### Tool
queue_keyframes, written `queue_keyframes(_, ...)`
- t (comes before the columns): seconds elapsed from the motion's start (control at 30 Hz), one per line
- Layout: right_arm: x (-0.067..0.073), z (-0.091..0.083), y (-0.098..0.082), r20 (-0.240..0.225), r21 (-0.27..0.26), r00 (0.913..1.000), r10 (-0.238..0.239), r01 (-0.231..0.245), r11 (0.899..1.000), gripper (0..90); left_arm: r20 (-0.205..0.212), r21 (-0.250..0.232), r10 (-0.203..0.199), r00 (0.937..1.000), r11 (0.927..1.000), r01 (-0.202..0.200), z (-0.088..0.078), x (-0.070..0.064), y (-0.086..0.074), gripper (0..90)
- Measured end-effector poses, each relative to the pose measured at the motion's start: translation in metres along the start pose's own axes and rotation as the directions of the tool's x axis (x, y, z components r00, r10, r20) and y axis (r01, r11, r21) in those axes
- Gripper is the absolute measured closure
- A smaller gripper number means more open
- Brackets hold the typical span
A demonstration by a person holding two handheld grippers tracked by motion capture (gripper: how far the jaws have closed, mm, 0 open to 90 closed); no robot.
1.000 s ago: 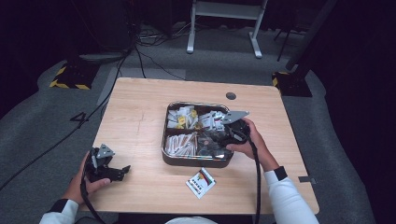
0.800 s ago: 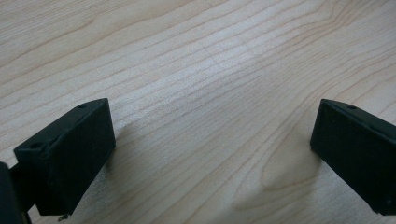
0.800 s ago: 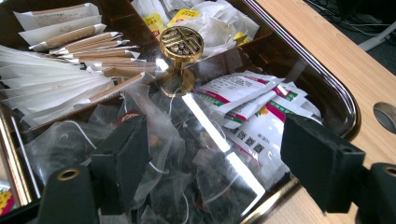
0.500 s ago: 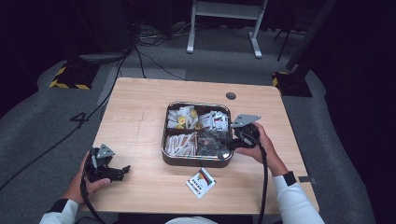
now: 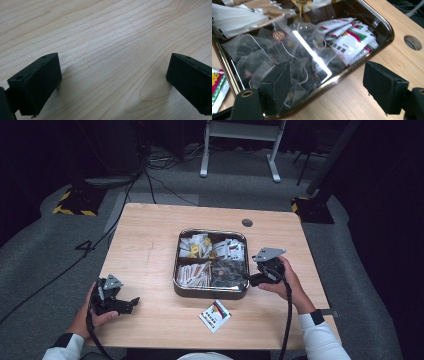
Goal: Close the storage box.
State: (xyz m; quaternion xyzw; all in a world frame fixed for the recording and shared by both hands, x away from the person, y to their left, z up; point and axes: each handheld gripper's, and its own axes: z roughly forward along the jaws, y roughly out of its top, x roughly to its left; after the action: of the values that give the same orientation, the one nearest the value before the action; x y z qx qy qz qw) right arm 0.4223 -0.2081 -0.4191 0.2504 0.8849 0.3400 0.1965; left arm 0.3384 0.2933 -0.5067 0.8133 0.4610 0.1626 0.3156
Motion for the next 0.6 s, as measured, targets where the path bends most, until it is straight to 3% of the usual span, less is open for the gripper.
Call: queue_keyframes(0.6,-0.007,-0.019,-0.031,0.02,-0.004,0.9987,0.048,-0.048,0.999,23.1,0.0,-0.002,-0.003,1.0,1.0,0.003,0.0,0.0,0.0,0.1)
